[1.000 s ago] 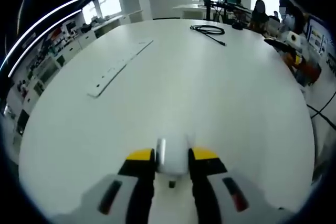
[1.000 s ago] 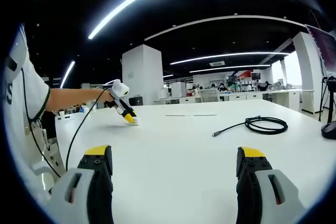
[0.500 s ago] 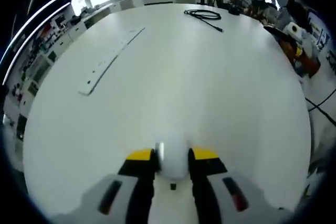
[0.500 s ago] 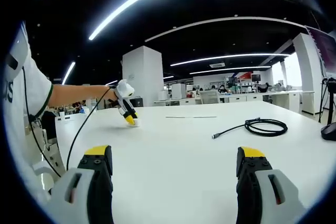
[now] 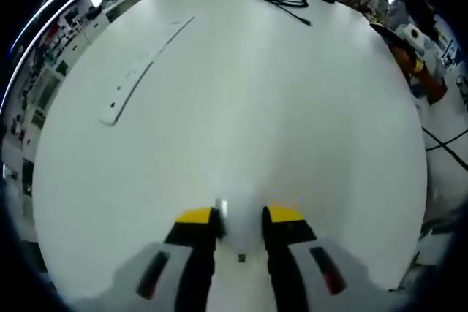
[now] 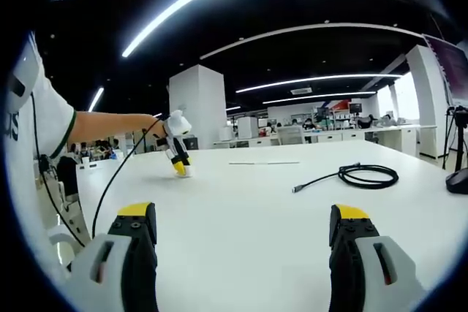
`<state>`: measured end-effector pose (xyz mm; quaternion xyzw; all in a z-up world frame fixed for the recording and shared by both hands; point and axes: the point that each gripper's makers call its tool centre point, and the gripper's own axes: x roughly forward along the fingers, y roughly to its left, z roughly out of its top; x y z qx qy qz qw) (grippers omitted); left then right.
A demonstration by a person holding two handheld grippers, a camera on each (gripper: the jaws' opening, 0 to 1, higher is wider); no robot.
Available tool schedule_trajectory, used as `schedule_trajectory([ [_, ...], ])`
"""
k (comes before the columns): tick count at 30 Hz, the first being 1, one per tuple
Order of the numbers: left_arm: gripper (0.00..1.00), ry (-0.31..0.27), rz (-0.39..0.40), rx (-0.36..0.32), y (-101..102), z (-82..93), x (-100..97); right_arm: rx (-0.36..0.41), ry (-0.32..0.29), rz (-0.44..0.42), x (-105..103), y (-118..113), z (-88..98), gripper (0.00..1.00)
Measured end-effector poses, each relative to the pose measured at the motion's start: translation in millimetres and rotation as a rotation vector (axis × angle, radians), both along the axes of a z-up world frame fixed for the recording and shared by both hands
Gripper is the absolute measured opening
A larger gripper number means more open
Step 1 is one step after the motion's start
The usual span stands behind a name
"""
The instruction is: Plug the desk Type‑C cable into the charger adapter.
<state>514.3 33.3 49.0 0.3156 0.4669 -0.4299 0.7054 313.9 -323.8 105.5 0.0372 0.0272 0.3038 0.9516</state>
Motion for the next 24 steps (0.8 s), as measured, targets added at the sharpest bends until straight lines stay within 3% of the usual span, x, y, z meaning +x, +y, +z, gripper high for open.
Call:
schedule_trajectory([
  [9, 0.24, 0.000, -0.001, 0.002, 1.5, 0.2, 0.2, -0.001, -0.004, -0.002, -0.3, -2.0, 1.2, 1.00],
  [24, 0.24, 0.029, -0.007, 0.015, -0.8, 1.0, -16.2, 0.005, -0.019, 0.005, -0.9, -1.5, 4.6, 1.00],
])
